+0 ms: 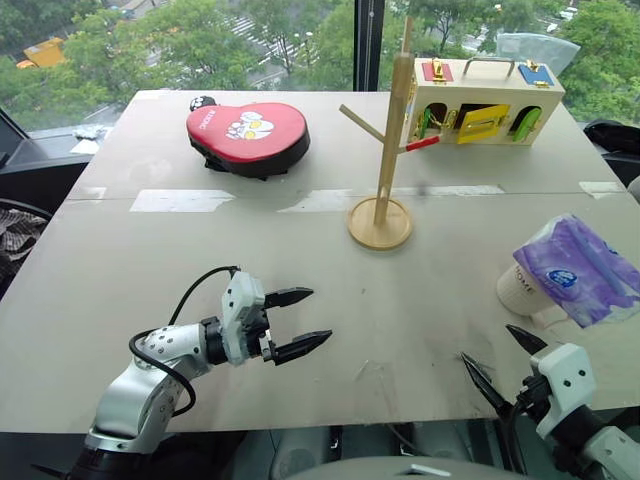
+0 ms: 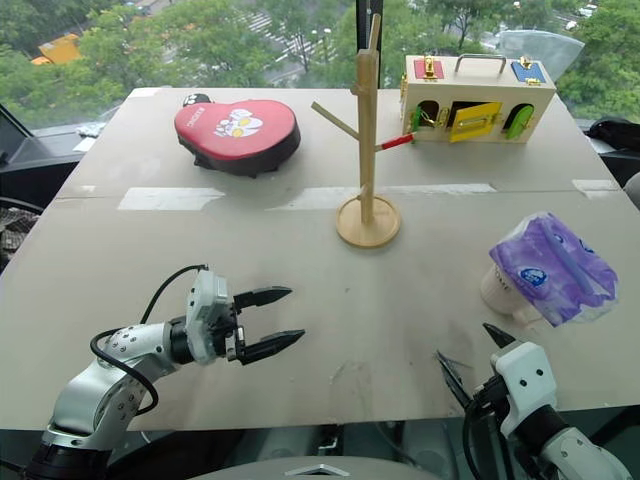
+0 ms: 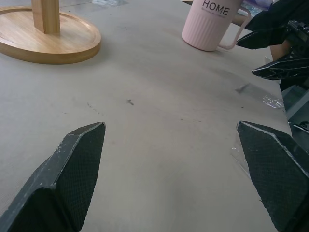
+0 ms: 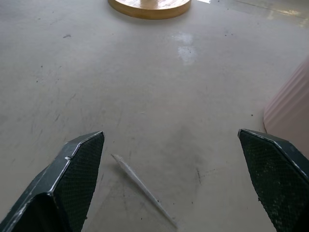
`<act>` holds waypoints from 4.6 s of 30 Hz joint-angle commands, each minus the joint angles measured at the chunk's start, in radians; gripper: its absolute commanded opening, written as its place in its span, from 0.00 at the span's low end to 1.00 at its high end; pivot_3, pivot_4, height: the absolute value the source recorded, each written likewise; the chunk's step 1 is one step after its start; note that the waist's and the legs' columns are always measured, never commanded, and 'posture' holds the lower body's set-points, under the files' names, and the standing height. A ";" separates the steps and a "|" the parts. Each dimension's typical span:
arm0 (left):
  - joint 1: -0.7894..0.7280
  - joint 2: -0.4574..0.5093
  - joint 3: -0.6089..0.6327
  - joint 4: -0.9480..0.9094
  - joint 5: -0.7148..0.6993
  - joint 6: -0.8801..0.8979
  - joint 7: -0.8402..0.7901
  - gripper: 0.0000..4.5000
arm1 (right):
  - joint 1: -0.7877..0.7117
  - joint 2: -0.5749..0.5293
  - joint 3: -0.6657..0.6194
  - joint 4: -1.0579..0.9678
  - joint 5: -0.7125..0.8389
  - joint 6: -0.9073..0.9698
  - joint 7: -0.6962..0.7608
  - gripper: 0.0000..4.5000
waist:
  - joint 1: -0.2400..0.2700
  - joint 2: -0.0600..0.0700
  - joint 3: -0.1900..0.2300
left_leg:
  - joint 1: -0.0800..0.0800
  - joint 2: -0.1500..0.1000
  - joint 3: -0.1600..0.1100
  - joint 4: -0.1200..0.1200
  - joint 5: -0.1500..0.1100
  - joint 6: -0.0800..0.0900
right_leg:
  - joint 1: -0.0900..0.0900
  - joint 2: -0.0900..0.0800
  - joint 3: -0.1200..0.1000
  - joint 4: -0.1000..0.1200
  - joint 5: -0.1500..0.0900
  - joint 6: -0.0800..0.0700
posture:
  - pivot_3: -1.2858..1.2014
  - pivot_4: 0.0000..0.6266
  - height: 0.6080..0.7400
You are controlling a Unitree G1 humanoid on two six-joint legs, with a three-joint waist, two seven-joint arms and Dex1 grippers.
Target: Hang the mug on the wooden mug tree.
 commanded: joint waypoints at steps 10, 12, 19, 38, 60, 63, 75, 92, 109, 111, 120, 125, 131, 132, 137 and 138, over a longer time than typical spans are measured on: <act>-0.208 -0.021 0.039 -0.107 -0.234 0.082 -0.069 0.99 | -0.284 -0.079 -0.026 -0.253 -0.096 0.218 -0.101 1.00 | -0.002 -0.001 0.000 | 0.000 0.000 0.001 0.001 0.003 0.004 | 0.000 0.002 0.000 0.001 0.001 0.002 | 0.52 0.24 0.93; -0.223 0.005 0.017 -0.113 -0.227 0.081 -0.118 0.99 | -0.343 -0.158 -0.115 -0.273 -0.080 0.299 -0.097 1.00 | -0.001 0.000 0.000 | 0.000 -0.001 0.001 0.001 0.003 0.004 | 0.000 0.002 0.000 0.001 0.002 0.003 | 0.52 0.24 0.93; -0.235 0.009 -0.014 -0.108 -0.212 0.069 -0.179 0.99 | -0.366 -0.416 -0.423 -0.274 0.051 0.503 -0.065 1.00 | 0.007 -0.001 0.000 | -0.001 -0.002 0.001 0.001 0.003 0.005 | 0.002 0.004 0.000 0.000 0.002 0.003 | 0.52 0.24 0.93; -0.222 -0.023 -0.028 -0.103 -0.181 0.046 -0.140 1.00 | -0.436 -0.434 -0.579 -0.274 0.319 0.840 -0.004 0.05 | 0.002 -0.003 0.001 | -0.001 -0.002 0.001 0.001 0.003 0.005 | 0.001 0.004 0.001 0.000 0.002 0.003 | 0.52 0.24 0.93; -0.315 -0.078 -0.049 -0.105 -0.208 0.064 -0.128 1.00 | -0.677 -0.631 -0.408 0.646 0.070 0.533 0.090 0.24 | -0.006 -0.002 0.001 | 0.001 -0.002 0.004 0.002 0.002 0.007 | 0.002 0.009 0.003 0.001 0.002 0.004 | 0.52 0.24 0.93; -0.306 -0.086 -0.054 -0.105 -0.197 0.053 -0.128 1.00 | -0.707 -0.644 -0.340 0.755 0.020 0.434 0.129 0.55 | -0.001 0.000 0.001 | 0.001 -0.002 0.004 0.001 0.002 0.007 | 0.001 0.010 0.003 0.001 0.002 0.004 | 0.52 0.24 0.93; -0.286 -0.106 -0.054 -0.066 -0.165 0.017 -0.139 1.00 | -0.336 -0.528 -1.125 -0.033 0.442 1.156 0.468 0.98 | 0.022 0.003 0.003 | 0.000 0.002 -0.001 0.001 0.002 0.006 | 0.005 0.011 -0.001 -0.001 0.002 0.005 | 0.52 0.24 0.93; -0.339 -0.080 -0.070 -0.003 -0.165 0.032 -0.217 1.00 | -0.376 0.023 -0.364 -0.273 0.324 0.949 -0.688 0.98 | -0.001 0.000 0.000 | -0.001 -0.002 0.000 0.001 0.002 0.006 | 0.003 0.004 0.002 -0.002 0.002 0.005 | 0.52 0.24 0.93; -0.318 -0.078 -0.063 -0.038 -0.163 0.029 -0.178 1.00 | -0.462 0.112 -0.201 -0.115 -0.016 0.811 -0.714 0.79 | -0.002 0.000 0.000 | -0.001 -0.001 0.001 0.001 0.002 0.006 | 0.001 0.009 0.004 0.000 0.000 0.004 | 0.52 0.24 0.93; -0.314 -0.074 -0.059 -0.039 -0.165 0.027 -0.178 1.00 | -0.478 0.128 -0.187 -0.094 -0.028 0.805 -0.704 0.58 | -0.002 0.000 0.000 | -0.001 -0.001 0.002 0.001 0.002 0.006 | 0.001 0.009 0.003 0.000 0.001 0.004 | 0.52 0.24 0.93; -0.260 -0.051 -0.038 -0.082 -0.180 0.038 -0.159 1.00 | -0.467 0.099 -0.174 -0.093 -0.071 0.739 -0.601 0.02 | 0.000 0.000 0.000 | -0.001 -0.001 0.002 0.000 0.002 0.006 | 0.000 0.009 0.003 0.000 0.001 0.005 | 0.52 0.24 0.93; -0.207 -0.119 0.014 -0.107 -0.185 -0.002 -0.045 1.00 | -0.580 -0.094 -0.263 -0.053 0.108 0.617 -0.246 0.02 | -0.013 0.002 0.001 | 0.000 -0.001 0.003 0.001 0.002 0.006 | 0.001 0.009 0.003 0.000 0.001 0.005 | 0.52 0.24 0.93; -0.167 -0.166 0.084 -0.081 -0.223 -0.053 -0.051 1.00 | -0.865 -0.399 -0.262 0.211 0.229 0.510 0.127 0.02 | -0.018 0.002 0.002 | 0.000 -0.001 0.001 0.001 0.000 0.010 | 0.002 0.010 0.003 0.000 0.001 0.004 | 0.52 0.24 0.93; -0.162 -0.154 0.102 -0.074 -0.240 -0.046 -0.064 1.00 | -0.928 -0.442 -0.239 0.269 0.237 0.491 0.182 0.02 | -0.017 0.002 0.003 | 0.000 -0.001 0.001 0.001 0.000 0.010 | 0.001 0.010 0.003 0.000 0.001 0.004 | 0.52 0.24 0.93; -0.115 -0.107 0.191 -0.065 -0.346 -0.002 -0.117 1.00 | -1.242 -0.563 -0.036 0.580 0.155 0.324 0.417 0.02 | -0.023 0.003 0.004 | -0.001 -0.001 0.002 0.001 0.002 0.007 | 0.000 0.010 0.003 0.000 0.002 0.004 | 0.52 0.24 0.93; -0.102 -0.103 0.200 -0.072 -0.357 0.001 -0.121 1.00 | -1.313 -0.562 0.008 0.652 0.129 0.283 0.450 0.02 | -0.024 0.003 0.005 | -0.001 -0.001 0.002 0.001 0.002 0.007 | 0.000 0.009 0.003 -0.001 0.002 0.004 | 0.52 0.24 0.93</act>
